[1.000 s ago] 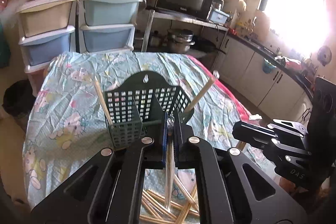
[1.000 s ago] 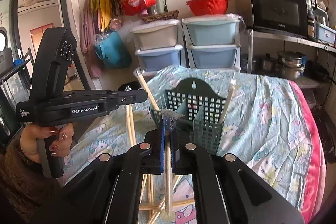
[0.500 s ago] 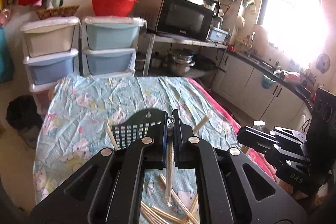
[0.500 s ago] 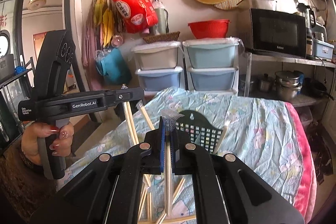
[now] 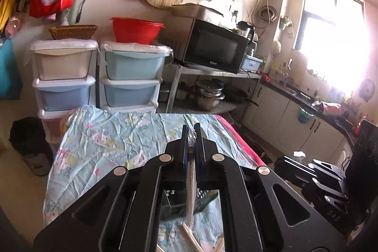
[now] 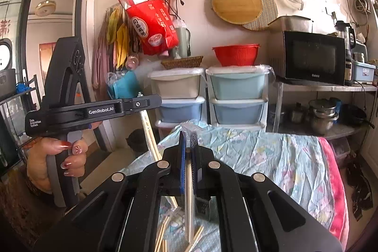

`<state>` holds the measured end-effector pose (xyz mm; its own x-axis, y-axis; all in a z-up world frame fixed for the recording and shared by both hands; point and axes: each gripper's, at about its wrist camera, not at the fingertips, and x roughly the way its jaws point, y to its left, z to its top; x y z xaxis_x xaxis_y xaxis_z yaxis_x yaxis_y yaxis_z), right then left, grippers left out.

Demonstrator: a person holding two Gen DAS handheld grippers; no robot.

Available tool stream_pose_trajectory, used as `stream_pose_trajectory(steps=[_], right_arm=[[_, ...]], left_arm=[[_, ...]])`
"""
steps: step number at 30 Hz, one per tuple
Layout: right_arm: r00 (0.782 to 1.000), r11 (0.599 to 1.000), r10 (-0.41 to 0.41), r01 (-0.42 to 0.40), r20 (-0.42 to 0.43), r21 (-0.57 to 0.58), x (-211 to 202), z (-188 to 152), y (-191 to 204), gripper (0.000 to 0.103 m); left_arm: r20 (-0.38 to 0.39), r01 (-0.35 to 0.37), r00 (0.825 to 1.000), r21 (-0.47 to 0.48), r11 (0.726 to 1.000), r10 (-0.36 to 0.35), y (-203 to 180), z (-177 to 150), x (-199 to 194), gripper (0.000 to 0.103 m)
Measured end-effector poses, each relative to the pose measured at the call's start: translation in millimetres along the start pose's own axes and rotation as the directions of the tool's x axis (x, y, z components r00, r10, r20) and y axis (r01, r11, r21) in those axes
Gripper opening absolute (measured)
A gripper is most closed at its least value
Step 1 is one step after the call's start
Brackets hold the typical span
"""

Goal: Organize utensils
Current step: 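Lift both held chopsticks and lower them into the green caddy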

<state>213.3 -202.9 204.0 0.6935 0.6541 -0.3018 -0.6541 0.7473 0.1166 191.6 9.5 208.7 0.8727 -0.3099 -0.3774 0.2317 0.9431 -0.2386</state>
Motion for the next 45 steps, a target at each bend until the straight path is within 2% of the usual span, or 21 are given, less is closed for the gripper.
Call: stream_pose_trajectory(steps=[13,22,26,33,45], right_arm=[[0.998,1.0,-0.021,0.021,0.056,-0.008,19,39,-9,0.004],[0.994,0.999,-0.037,0.038,0.1,0.0,30,52,-18,0.004],[0.992,0.996,-0.082,0.084,0.1,-0.008,44,48,-23,0.004],[0.982,0.986,-0.167,0.166,0.09,0.015,70,25,-42,0.004],[0.978,0.978,-0.206,0.205,0.02,0.037,100,-14,-56,0.004]], left_arm=[[0.058,-0.027,0.998,-0.045,0.999,0.03,22,34,15,0.002],[0.116,-0.041,0.992,-0.11,0.993,0.054,41,42,32,0.002],[0.108,-0.065,0.991,-0.102,0.993,0.076,45,35,47,0.002],[0.103,-0.062,0.992,-0.086,0.994,0.07,43,10,65,0.002],[0.094,-0.074,0.993,0.029,0.997,0.071,14,-26,85,0.002]])
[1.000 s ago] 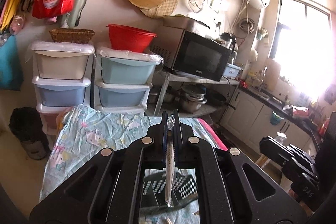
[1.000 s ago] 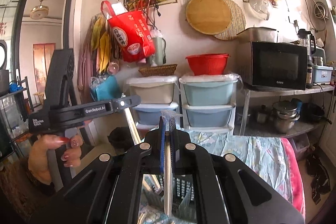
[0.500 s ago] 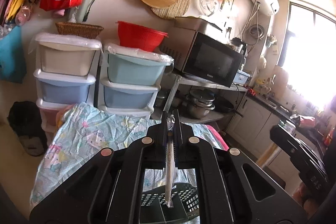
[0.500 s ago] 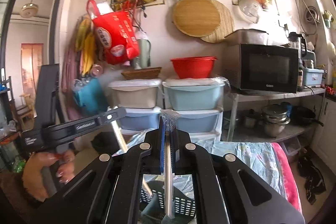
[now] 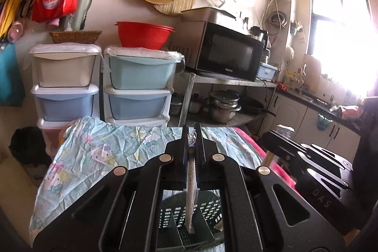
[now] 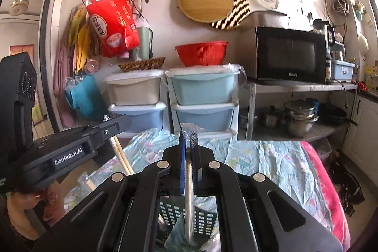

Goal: Organize utensils
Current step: 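Lift both held chopsticks and lower them into the green caddy, then open both grippers to release the chopsticks in the caddy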

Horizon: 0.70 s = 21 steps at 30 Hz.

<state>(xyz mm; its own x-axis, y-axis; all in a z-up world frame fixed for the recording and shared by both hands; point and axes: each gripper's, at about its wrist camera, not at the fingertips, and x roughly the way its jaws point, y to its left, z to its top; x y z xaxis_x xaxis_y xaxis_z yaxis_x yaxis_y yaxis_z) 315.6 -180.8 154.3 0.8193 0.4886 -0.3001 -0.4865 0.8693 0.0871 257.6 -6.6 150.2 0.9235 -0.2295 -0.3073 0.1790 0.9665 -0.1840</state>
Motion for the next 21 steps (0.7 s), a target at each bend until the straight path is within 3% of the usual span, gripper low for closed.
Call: stream_pose_trajectory(steps=[7,10,21], right_arm=[[0.999,0.999,-0.002,0.004,-0.043,0.034,2,-14,-5,0.006],[0.999,0.998,-0.002,0.004,-0.051,0.057,0,-19,-9,0.031],[0.998,0.995,-0.014,0.019,-0.055,0.098,-31,-30,-22,0.042]], left_arm=[[-0.037,0.01,0.999,-0.008,1.0,-0.011,2,-17,6,0.003],[-0.051,0.013,0.999,-0.009,1.0,-0.014,2,-23,6,0.003],[-0.043,-0.035,0.998,-0.045,0.998,0.033,9,-30,-23,0.043]])
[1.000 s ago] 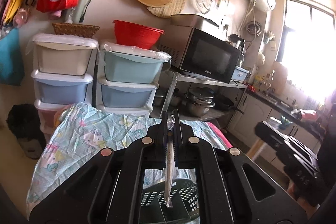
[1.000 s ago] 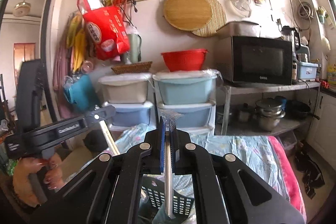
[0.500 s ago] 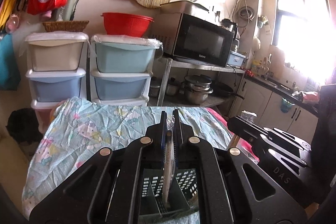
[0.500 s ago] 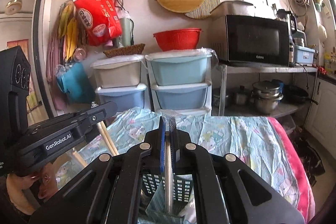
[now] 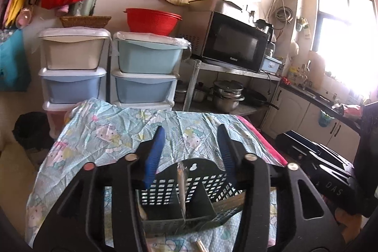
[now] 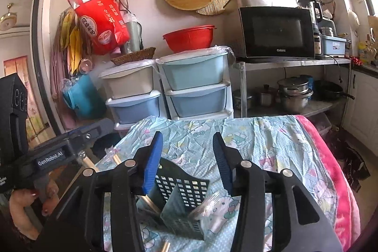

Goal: Organize utensils
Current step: 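Open both grippers to release the chopsticks in the caddy, then move both open grippers back toward the chopstick pile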

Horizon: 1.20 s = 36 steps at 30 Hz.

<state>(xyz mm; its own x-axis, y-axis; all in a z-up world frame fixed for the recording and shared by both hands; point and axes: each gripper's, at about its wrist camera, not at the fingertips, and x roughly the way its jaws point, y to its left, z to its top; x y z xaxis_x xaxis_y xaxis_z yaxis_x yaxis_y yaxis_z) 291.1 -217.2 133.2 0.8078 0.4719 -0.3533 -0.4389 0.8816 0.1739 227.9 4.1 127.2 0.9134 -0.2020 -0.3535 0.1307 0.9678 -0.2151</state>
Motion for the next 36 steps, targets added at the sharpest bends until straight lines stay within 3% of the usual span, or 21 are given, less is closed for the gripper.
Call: stream_pose_trajectory(steps=[8,13,26,36], right_arm=[[1.0,1.0,-0.015,0.015,0.021,-0.003,-26,-1,-6,0.051],[0.999,1.0,-0.017,0.017,0.029,-0.012,-44,-2,-6,0.056],[1.0,1.0,-0.007,0.007,0.008,-0.026,-75,-28,4,0.059],[0.999,1.0,0.02,-0.02,-0.05,-0.013,-82,-58,15,0.06]], left_arm=[[0.038,0.003,0.999,-0.063,0.998,0.0,10,2,-35,0.08],[0.043,0.005,0.999,-0.062,0.998,-0.003,11,-5,-57,0.092],[-0.029,0.0,1.0,-0.091,0.996,-0.002,20,-45,-71,0.092],[-0.085,-0.045,0.996,-0.133,0.99,0.034,35,-78,-77,0.092]])
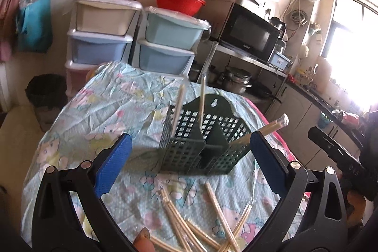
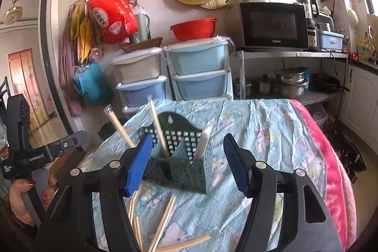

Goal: Organize utensils
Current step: 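Move both open grippers back toward the chopstick pile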

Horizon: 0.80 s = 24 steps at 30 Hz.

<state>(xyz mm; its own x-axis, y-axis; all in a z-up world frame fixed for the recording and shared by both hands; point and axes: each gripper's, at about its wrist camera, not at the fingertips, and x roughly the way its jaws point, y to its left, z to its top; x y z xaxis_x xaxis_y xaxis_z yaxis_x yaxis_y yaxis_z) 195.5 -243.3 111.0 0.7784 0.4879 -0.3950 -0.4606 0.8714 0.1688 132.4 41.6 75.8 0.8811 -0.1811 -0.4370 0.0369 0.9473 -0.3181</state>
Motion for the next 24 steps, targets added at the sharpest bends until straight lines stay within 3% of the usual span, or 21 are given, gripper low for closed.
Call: stream_pose_trajectory(steps=[15,24], right_arm=[[0.994,0.997,0.066,-0.069,-0.092,-0.033,11,-28,28,0.06],[0.984,0.995,0.086,-0.093,-0.157,-0.035,22,-47,38,0.06]], left_arm=[[-0.074,-0.062,0.996,-0.042,0.997,0.059,22,-32,-6,0.092],[-0.161,-0.11,0.982,-0.055,0.992,0.1,39,-61,-1,0.092]])
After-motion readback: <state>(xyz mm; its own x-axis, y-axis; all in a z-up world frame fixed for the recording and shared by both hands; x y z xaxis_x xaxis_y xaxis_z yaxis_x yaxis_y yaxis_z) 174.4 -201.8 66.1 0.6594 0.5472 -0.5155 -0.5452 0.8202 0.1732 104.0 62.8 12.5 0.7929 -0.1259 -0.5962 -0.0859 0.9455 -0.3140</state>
